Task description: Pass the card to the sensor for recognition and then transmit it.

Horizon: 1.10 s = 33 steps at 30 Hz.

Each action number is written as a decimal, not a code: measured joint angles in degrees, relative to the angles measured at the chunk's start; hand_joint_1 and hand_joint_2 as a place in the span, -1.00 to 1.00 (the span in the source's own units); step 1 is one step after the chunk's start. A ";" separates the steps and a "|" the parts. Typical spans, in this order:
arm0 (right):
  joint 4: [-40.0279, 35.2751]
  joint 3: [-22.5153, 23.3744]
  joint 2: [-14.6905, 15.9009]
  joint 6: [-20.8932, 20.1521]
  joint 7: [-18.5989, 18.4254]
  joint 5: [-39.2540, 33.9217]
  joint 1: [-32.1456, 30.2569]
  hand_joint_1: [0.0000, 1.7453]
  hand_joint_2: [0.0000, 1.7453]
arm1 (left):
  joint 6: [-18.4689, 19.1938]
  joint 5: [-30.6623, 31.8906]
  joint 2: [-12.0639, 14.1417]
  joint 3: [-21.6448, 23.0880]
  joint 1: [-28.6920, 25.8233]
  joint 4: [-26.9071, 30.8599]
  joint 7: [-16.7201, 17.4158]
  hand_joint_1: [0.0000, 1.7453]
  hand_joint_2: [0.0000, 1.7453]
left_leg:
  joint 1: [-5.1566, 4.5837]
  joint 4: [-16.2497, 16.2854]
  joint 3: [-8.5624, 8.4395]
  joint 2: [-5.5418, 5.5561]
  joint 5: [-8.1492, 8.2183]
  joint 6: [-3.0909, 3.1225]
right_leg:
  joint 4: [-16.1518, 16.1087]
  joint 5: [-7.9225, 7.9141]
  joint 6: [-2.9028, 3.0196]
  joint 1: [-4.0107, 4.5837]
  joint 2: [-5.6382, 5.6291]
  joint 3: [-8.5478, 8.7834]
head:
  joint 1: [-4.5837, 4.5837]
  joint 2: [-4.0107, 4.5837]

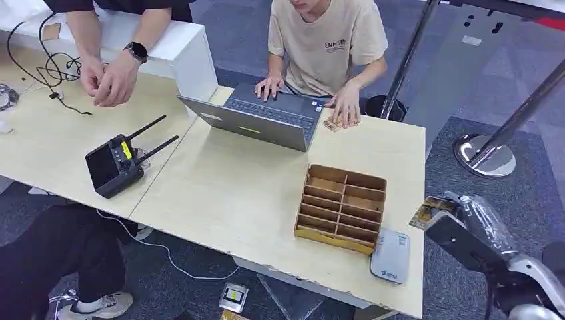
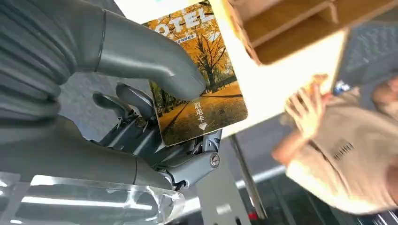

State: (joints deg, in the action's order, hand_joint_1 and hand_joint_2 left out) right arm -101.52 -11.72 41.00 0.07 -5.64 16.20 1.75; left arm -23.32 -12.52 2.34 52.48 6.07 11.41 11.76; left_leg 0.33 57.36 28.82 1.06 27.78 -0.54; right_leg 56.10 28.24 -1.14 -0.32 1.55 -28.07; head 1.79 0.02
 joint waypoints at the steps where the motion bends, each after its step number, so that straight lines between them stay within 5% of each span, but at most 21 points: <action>1: 0.50 -0.09 0.00 0.00 0.11 -0.39 -0.37 1.00 1.00 | -0.02 0.02 0.00 0.00 0.00 0.00 0.00 -1.00 -1.00 | 0.00 0.00 0.01 0.00 0.00 0.00 | 0.00 0.00 0.00 0.00 0.00 0.00 | 0.00 0.00; 33: 11.37 -5.22 -1.57 1.92 3.06 -3.34 -2.96 1.00 1.00 | -0.52 0.15 -0.57 0.00 0.07 0.00 0.04 -1.00 -1.00 | 0.00 0.00 0.01 -0.01 0.00 0.00 | 0.00 0.00 0.00 0.00 0.00 0.00 | 0.00 0.00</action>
State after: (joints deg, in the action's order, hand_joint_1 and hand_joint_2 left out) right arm -90.16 -16.94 39.43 1.99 -2.58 12.85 -1.21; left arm -23.85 -12.37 1.77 52.48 6.14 11.41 11.80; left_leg 0.33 57.36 28.82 1.05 27.78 -0.53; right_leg 56.10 28.24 -1.14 -0.32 1.55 -28.06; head 1.79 0.02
